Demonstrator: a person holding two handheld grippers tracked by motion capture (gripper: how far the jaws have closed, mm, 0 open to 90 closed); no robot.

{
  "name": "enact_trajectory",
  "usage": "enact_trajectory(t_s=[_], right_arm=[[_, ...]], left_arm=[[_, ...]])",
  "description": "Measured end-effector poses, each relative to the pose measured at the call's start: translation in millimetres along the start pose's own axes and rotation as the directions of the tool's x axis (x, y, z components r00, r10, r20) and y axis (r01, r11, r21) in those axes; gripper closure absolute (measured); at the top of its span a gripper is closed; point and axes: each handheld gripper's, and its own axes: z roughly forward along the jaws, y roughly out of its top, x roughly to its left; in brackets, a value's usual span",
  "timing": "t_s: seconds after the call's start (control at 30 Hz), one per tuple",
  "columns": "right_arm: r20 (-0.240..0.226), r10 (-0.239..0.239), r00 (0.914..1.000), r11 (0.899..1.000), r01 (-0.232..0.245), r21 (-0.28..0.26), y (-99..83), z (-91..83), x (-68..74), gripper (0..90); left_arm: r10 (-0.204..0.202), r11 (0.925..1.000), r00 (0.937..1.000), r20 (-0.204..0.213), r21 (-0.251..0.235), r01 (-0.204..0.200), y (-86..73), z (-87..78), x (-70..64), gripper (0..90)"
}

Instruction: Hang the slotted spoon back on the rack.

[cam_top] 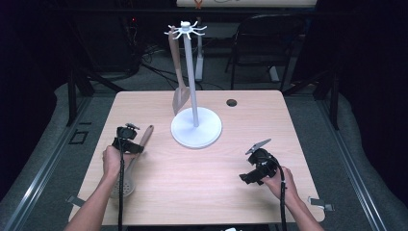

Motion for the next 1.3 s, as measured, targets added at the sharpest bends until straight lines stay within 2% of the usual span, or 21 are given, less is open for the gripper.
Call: enact_trajectory(t_s=[0.1,0.2,0.23,0.4,0.53,0.57,0.63,0.77,0.93,1.17,1.3], right_arm=[[-0.006,0.014,0.9999,1.000,-0.015,-0.015,-0.4,0.5,0.4,14.6],[-0.008,0.012,0.9999,1.000,-0.012,-0.006,-0.5,1.0,-0.5,14.6],[-0.009,0.011,0.9999,1.000,-0.011,-0.004,-0.5,1.4,-0.7,14.6],[-0.004,0.005,1.0000,1.000,-0.005,0.000,-0.1,1.0,0.5,14.6],[-0.003,0.008,1.0000,1.000,-0.008,0.001,-0.5,0.7,0.7,14.6],[-0.009,0.021,0.9998,1.000,-0.021,-0.016,-1.2,1.8,1.5,14.6],[0.000,0.006,1.0000,1.000,-0.006,-0.006,-0.8,0.4,1.2,14.6],[-0.004,0.005,1.0000,1.000,-0.005,-0.006,-0.7,-0.8,0.5,14.6],[-0.003,0.003,1.0000,1.000,-0.003,-0.004,-1.0,-1.0,-0.3,14.6],[0.002,-0.003,1.0000,1.000,0.003,-0.004,-0.8,-1.5,-0.2,14.6],[-0.003,0.000,1.0000,1.000,0.000,-0.005,-0.6,-1.2,0.2,14.6]], left_arm=[[0.012,0.9997,0.9997,-0.023,0.023,-0.011,1.9,5.4,-1.8,67.4],[0.001,0.9999,0.9999,-0.014,0.015,-0.001,2.1,7.7,-0.6,69.9],[-0.003,0.9995,1.0000,-0.007,0.030,0.003,3.4,7.2,0.2,69.9],[-0.034,0.9985,0.9994,0.010,0.044,0.034,5.5,8.1,3.1,71.1],[-0.038,0.9981,0.9992,0.011,0.049,0.037,5.6,7.7,3.4,72.1],[-0.038,0.9981,0.9992,0.015,0.050,0.037,5.5,7.4,3.7,72.5],[-0.036,0.9985,0.9993,0.013,0.043,0.035,4.6,7.2,4.2,72.8],[-0.069,0.9975,0.9963,0.052,0.017,0.068,1.5,5.8,7.4,73.4],[-0.081,0.9961,0.9940,0.074,-0.031,0.083,-2.2,-4.7,10.2,73.8],[-0.074,0.9888,0.9920,0.102,-0.122,0.086,-11.2,-23.6,9.9,74.2],[-0.071,0.9838,0.9910,0.113,-0.156,0.088,-15.0,-30.9,9.1,74.3]])
